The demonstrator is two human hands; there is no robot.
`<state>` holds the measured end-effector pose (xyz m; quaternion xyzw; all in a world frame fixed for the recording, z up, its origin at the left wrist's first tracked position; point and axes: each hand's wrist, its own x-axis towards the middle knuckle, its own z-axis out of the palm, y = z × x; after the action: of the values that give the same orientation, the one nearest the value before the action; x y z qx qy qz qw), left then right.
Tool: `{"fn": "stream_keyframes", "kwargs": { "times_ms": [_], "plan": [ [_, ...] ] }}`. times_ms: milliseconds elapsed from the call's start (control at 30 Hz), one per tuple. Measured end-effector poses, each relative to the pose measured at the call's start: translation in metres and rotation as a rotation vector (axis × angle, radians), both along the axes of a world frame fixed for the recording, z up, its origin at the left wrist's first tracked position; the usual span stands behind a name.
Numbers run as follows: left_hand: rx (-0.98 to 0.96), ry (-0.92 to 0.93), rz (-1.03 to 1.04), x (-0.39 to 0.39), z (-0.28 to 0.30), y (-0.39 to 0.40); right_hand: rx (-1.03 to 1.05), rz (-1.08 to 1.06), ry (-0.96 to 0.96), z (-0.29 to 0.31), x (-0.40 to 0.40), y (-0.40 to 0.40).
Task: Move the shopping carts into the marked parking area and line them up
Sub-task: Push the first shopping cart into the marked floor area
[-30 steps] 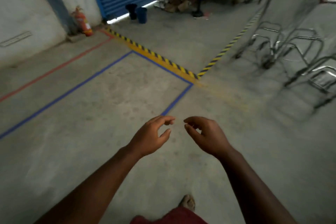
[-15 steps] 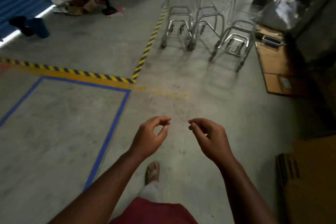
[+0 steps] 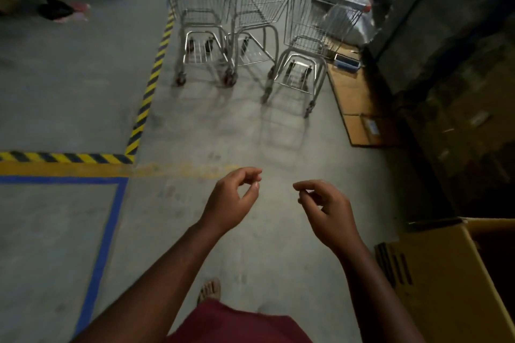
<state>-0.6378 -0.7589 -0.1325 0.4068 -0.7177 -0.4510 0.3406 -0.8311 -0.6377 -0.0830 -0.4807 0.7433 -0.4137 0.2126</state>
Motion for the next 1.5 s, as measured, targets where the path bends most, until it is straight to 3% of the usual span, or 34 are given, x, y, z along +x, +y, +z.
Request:
{"fn": "stream_keyframes", "kwargs": {
  "times_ms": [300, 567, 767, 1167, 1400, 1500],
  "plan": [
    [-0.069, -0.086, -0.154, -0.157, -0.008, -0.141, -0.041, -0.077, 0.082, -0.013, -0.152, -0.129],
    [-0.094, -0.055, -0.122, -0.319, 0.008, -0.264, -0.026, -0.085, -0.073, -0.009, -0.31, -0.244],
    [-0.099, -0.001, -0.129, -0.429, 0.024, -0.343, 0.004, -0.14, 0.061, 0.003, -0.417, -0.345],
    [0.0, 0.05, -0.183, -0.583, -0.006, -0.6, 0.107, -0.172, 0.048, -0.021, -0.544, -0.577],
    [-0.072, 0.044, -0.223, -0.654, 0.028, -0.767, 0.09, -0.165, 0.065, 0.016, -0.597, -0.727],
    [-0.15, -0.058, -0.218, -0.679, 0.034, -0.82, 0.07, -0.22, 0.122, 0.019, -0.627, -0.775]
  ]
}}
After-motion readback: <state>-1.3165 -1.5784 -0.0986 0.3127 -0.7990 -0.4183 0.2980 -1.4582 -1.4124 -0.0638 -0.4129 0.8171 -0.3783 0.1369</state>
